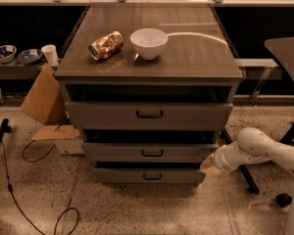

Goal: Close middle drawer

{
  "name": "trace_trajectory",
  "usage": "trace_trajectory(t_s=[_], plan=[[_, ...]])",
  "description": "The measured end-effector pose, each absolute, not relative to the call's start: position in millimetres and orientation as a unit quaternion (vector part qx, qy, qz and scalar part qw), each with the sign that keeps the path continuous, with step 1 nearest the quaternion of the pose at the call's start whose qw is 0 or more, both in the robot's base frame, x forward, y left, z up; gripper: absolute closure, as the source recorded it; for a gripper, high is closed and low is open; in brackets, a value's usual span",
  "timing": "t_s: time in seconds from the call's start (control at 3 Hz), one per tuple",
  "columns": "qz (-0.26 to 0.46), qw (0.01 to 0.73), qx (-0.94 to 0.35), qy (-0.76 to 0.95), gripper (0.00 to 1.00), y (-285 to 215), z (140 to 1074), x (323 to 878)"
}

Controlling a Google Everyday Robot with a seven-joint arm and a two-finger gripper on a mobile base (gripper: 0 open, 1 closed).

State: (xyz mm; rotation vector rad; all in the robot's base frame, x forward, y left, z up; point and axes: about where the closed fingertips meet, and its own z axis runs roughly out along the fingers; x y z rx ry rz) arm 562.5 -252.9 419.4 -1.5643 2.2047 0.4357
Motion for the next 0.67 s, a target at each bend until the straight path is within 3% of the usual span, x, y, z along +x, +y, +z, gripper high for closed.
trace_trajectory(t_s=[0.67], plan=[[0.156,0.200,-0.560,0.789,0.58,-253.1,419.3,562.3]])
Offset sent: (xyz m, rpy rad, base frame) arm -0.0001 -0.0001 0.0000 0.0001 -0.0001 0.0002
